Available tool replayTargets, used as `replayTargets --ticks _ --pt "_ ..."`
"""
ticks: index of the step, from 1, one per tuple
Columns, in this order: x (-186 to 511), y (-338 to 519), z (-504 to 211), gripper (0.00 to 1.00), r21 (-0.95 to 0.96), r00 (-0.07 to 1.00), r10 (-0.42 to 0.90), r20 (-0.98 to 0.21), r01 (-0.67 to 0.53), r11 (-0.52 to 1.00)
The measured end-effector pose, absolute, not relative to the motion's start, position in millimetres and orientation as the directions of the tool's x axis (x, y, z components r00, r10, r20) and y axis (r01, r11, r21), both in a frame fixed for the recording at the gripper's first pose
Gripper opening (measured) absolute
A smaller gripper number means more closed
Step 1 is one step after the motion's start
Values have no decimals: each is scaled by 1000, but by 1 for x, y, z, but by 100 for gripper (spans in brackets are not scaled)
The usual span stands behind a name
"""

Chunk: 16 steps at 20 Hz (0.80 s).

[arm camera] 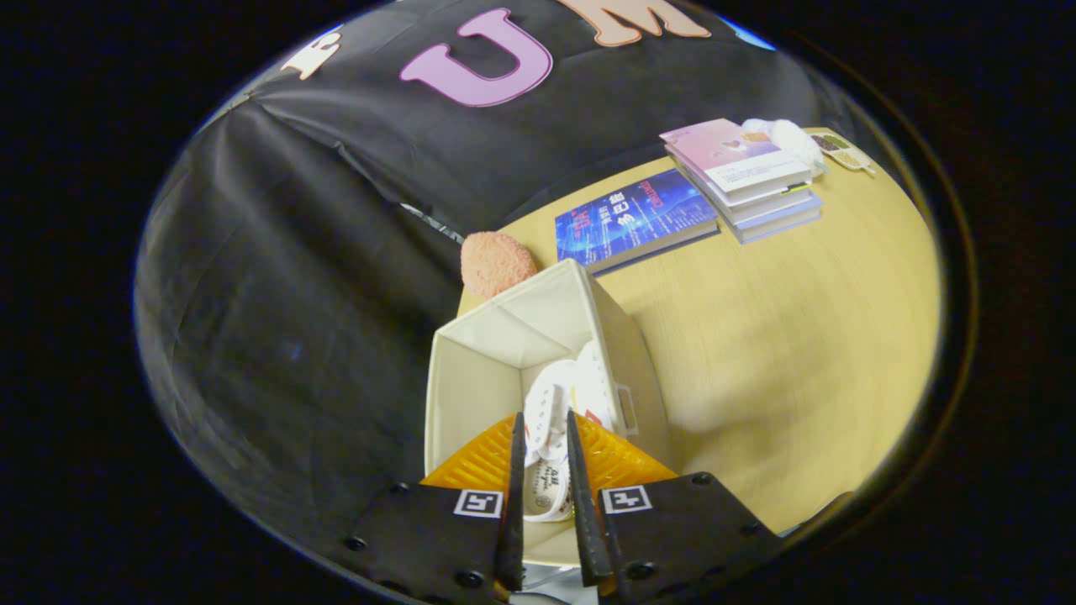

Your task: Open the storage box then place both shoes into the box .Put the left shoe in first, then the right shoe, with the right side of both shoes facing outward in a uniform manner.

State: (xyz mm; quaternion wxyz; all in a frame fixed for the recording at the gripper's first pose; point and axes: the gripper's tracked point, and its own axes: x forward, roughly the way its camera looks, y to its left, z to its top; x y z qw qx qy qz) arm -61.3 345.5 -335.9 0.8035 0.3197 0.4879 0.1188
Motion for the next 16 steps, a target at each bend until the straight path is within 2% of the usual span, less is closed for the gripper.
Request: replayTargets --ticks 3,10,11,16 --pt "-56 331 -330 29 627 520 493 -698 112 771" --pt "-30 268 -307 29 561 648 393 -652 63 826" --pt "-45 266 -302 29 547 672 373 -640 58 835" --pt "-28 205 -260 29 447 805 252 -537 19 894"
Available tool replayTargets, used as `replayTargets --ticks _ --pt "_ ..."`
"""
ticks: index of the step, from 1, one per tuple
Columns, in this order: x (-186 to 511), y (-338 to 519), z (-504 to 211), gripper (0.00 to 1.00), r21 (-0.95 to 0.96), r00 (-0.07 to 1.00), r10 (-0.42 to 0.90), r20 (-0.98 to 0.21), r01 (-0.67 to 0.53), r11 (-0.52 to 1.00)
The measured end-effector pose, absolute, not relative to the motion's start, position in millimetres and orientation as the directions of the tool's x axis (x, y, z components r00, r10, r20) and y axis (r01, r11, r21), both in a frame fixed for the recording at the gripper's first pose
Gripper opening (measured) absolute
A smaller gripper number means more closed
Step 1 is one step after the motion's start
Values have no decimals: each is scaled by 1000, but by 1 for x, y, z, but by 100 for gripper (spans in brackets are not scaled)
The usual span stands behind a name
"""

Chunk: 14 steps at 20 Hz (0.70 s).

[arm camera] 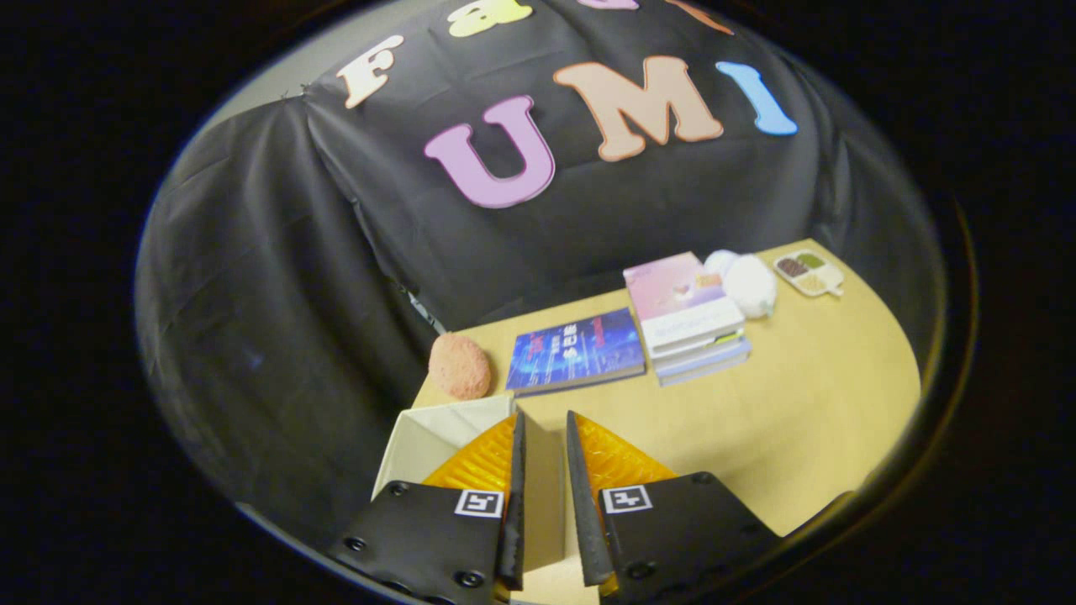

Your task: Open the storage box then place both shoes into the box .Put the left shoe in first, then the right shoe, with the right side of both shoes facing outward in a uniform manner.

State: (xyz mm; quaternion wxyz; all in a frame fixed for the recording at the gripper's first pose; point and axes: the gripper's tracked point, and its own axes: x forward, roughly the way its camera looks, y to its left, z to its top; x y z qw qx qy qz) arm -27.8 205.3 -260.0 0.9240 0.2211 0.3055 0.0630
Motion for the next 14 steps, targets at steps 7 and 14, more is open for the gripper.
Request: replayTargets --ticks 7,14 --pt "-15 137 -143 28 256 964 93 -248 -27 966" --pt "-32 86 -10 28 180 998 -19 55 9 984"
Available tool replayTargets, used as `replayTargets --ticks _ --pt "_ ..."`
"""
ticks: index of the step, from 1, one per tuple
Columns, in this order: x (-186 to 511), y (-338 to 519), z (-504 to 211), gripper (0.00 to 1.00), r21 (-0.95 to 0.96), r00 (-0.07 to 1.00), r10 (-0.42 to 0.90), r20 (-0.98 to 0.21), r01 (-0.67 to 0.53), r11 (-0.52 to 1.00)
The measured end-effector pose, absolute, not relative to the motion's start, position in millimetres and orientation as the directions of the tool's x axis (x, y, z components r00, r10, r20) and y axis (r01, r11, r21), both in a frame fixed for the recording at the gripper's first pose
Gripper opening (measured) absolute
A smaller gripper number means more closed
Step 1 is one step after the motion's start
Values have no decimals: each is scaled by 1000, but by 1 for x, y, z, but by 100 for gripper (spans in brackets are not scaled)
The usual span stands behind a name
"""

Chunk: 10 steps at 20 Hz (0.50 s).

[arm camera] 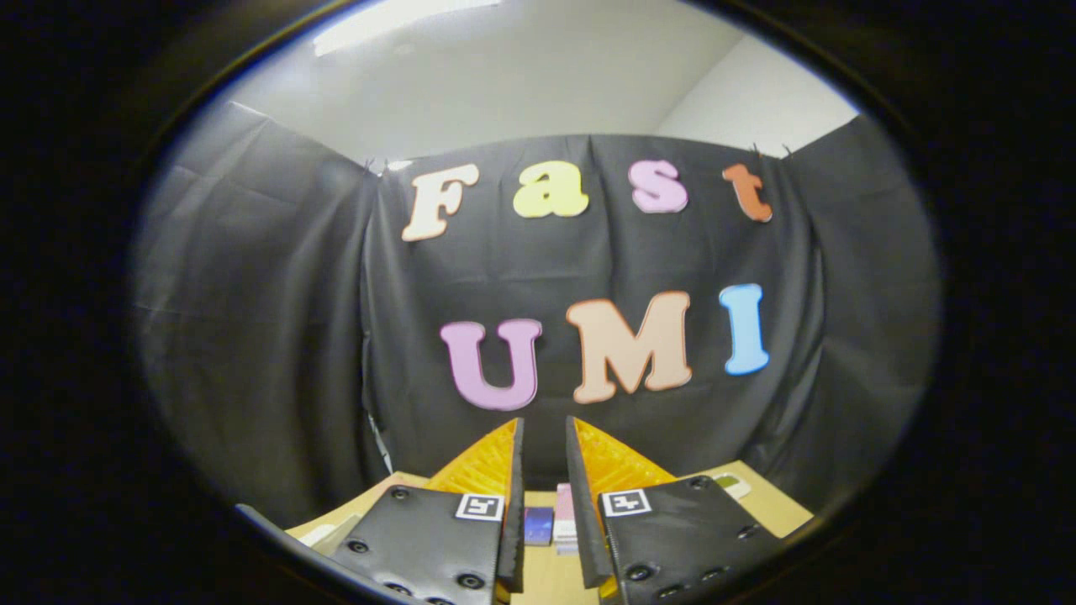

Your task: Open the storage box then place both shoes into the box .Put the left shoe in first, then the right shoe, with the right side of both shoes facing outward in a uniform manner.

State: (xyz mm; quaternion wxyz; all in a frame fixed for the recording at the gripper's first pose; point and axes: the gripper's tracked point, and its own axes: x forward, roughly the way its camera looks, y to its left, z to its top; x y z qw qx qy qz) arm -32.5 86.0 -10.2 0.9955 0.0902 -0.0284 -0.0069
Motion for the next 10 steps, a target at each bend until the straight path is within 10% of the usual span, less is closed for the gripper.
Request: replayTargets --ticks 10 --pt "-34 51 73 28 146 979 -44 200 15 989"
